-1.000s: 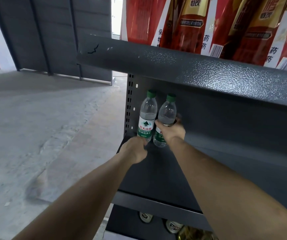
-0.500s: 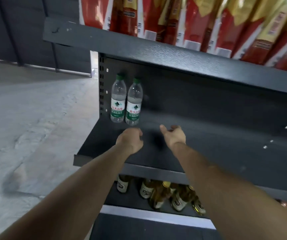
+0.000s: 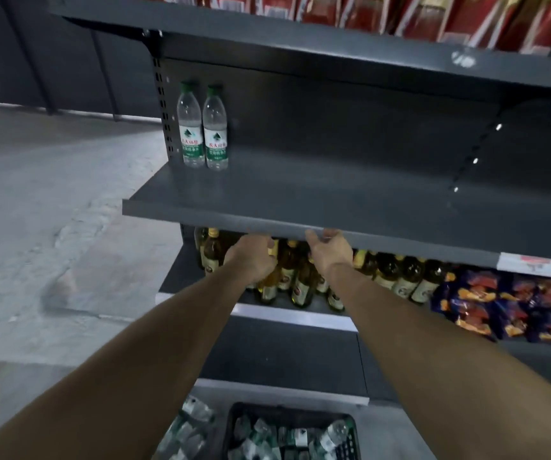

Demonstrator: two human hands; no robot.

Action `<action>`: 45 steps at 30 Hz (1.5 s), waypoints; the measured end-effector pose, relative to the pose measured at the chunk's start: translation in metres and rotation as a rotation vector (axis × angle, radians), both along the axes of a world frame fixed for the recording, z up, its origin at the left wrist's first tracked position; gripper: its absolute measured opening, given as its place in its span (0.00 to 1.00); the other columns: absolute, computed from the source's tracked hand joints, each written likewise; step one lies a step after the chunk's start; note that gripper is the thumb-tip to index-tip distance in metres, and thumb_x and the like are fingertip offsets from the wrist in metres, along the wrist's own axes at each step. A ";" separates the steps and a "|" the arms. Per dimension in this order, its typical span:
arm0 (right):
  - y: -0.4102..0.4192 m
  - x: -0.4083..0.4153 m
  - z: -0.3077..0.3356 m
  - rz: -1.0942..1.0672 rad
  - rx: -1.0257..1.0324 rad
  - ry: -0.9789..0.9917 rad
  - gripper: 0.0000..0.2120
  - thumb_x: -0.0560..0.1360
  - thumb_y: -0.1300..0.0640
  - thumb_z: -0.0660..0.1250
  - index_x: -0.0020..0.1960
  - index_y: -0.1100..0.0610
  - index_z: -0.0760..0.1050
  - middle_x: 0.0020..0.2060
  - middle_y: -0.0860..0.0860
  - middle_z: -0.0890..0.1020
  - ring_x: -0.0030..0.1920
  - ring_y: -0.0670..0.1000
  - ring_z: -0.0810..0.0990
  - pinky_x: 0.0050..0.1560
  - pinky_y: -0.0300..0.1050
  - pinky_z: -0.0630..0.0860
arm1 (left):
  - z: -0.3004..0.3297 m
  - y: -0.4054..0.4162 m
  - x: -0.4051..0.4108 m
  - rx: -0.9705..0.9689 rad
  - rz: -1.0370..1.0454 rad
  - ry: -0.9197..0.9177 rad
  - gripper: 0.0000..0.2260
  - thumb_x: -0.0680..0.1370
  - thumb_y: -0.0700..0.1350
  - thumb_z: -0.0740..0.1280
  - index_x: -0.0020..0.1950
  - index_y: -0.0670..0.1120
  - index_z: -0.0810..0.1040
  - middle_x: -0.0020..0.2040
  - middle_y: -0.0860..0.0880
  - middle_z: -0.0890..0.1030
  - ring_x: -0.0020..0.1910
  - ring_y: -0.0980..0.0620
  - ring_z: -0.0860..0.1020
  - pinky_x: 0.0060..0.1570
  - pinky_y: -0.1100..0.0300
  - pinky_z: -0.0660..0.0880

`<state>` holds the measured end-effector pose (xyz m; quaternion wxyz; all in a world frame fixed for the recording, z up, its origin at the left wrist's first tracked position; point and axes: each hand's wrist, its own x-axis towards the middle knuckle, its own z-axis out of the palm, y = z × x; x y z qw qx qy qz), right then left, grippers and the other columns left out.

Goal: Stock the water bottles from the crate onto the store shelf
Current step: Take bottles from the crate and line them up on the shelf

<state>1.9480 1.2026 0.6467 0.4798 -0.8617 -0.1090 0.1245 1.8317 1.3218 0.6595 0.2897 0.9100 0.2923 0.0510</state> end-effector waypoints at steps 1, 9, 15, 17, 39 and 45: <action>-0.013 -0.006 -0.008 0.003 -0.003 0.033 0.27 0.77 0.40 0.64 0.68 0.56 0.69 0.53 0.53 0.80 0.58 0.56 0.79 0.58 0.45 0.73 | -0.007 -0.013 -0.005 -0.014 -0.007 0.018 0.17 0.77 0.47 0.68 0.65 0.49 0.77 0.59 0.48 0.80 0.56 0.46 0.79 0.57 0.53 0.77; -0.064 -0.045 -0.080 -0.041 -0.041 0.220 0.29 0.76 0.39 0.65 0.68 0.57 0.69 0.58 0.56 0.80 0.58 0.59 0.80 0.61 0.55 0.76 | -0.075 -0.066 -0.032 -0.074 -0.076 0.166 0.19 0.77 0.48 0.68 0.69 0.50 0.75 0.64 0.46 0.78 0.61 0.45 0.77 0.60 0.52 0.75; -0.081 -0.072 -0.158 -0.109 -0.119 0.391 0.29 0.76 0.39 0.66 0.69 0.56 0.68 0.61 0.59 0.78 0.59 0.62 0.79 0.60 0.59 0.76 | -0.145 -0.086 -0.035 -0.189 -0.163 0.292 0.21 0.79 0.47 0.66 0.72 0.47 0.71 0.68 0.46 0.75 0.65 0.46 0.75 0.64 0.52 0.73; -0.089 -0.080 -0.181 -0.109 -0.166 0.400 0.29 0.76 0.39 0.65 0.70 0.55 0.68 0.61 0.59 0.79 0.59 0.62 0.80 0.60 0.59 0.76 | -0.166 -0.092 -0.037 -0.218 -0.174 0.327 0.21 0.78 0.48 0.67 0.72 0.47 0.71 0.68 0.45 0.76 0.65 0.46 0.75 0.65 0.52 0.73; -0.185 -0.096 -0.493 -0.215 -0.293 0.676 0.30 0.76 0.40 0.65 0.71 0.58 0.68 0.59 0.60 0.80 0.58 0.61 0.80 0.58 0.61 0.77 | -0.447 -0.121 -0.018 -0.282 -0.249 0.530 0.15 0.78 0.43 0.67 0.65 0.44 0.76 0.58 0.43 0.80 0.52 0.43 0.80 0.53 0.48 0.79; -0.193 -0.113 -0.627 -0.207 -0.296 0.807 0.33 0.77 0.42 0.64 0.75 0.58 0.62 0.58 0.58 0.77 0.56 0.60 0.79 0.60 0.62 0.76 | -0.582 -0.126 -0.025 -0.289 -0.302 0.621 0.16 0.78 0.39 0.65 0.65 0.40 0.77 0.62 0.41 0.79 0.57 0.43 0.79 0.58 0.48 0.78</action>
